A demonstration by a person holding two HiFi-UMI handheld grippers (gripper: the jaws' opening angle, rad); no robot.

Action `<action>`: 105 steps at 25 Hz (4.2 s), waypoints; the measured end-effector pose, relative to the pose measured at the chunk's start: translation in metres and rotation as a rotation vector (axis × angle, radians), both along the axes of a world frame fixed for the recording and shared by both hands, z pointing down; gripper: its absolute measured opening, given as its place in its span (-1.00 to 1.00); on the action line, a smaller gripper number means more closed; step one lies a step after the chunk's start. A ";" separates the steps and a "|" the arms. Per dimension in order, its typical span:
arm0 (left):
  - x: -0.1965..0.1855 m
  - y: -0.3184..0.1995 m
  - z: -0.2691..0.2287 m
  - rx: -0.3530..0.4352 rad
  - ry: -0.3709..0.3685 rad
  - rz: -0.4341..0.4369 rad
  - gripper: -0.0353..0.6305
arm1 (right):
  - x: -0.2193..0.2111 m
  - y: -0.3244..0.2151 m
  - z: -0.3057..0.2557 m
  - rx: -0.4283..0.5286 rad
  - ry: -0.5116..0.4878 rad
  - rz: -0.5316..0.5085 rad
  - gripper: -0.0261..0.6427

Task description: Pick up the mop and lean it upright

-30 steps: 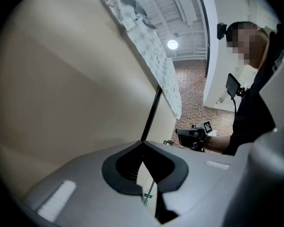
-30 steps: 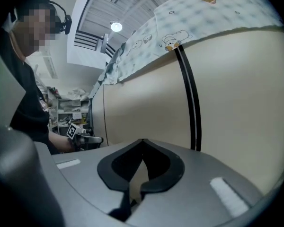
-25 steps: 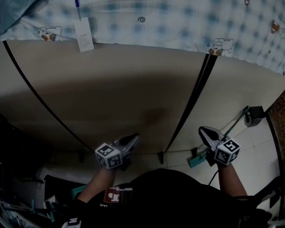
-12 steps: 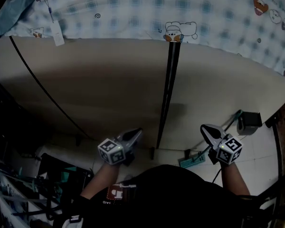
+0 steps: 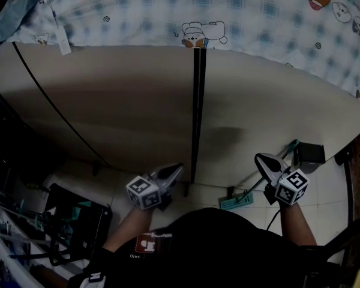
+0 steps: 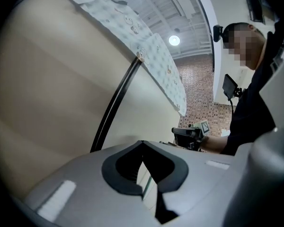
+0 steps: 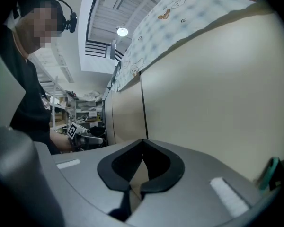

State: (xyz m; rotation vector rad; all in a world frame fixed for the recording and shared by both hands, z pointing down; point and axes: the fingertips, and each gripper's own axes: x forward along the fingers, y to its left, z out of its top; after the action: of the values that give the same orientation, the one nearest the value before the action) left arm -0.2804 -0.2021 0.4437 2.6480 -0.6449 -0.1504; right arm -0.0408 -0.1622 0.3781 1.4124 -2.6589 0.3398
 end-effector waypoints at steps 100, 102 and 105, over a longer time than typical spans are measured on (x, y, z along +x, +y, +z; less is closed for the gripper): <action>0.473 0.039 0.194 -0.058 -0.763 0.166 -0.51 | 0.441 0.109 0.057 -0.096 -0.039 0.101 -0.88; 0.469 0.039 0.159 -0.030 -0.741 0.161 -0.51 | 0.438 0.108 0.041 -0.078 -0.040 0.097 -0.88; 0.467 0.043 0.109 0.012 -0.715 0.176 -0.51 | 0.435 0.105 0.014 -0.040 -0.034 0.088 -0.88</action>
State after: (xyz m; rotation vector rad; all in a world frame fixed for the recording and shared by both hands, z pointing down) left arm 0.1865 -0.1593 0.5529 2.7230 -0.6039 0.8750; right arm 0.3947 -0.0572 0.3925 1.5281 -2.6061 0.4261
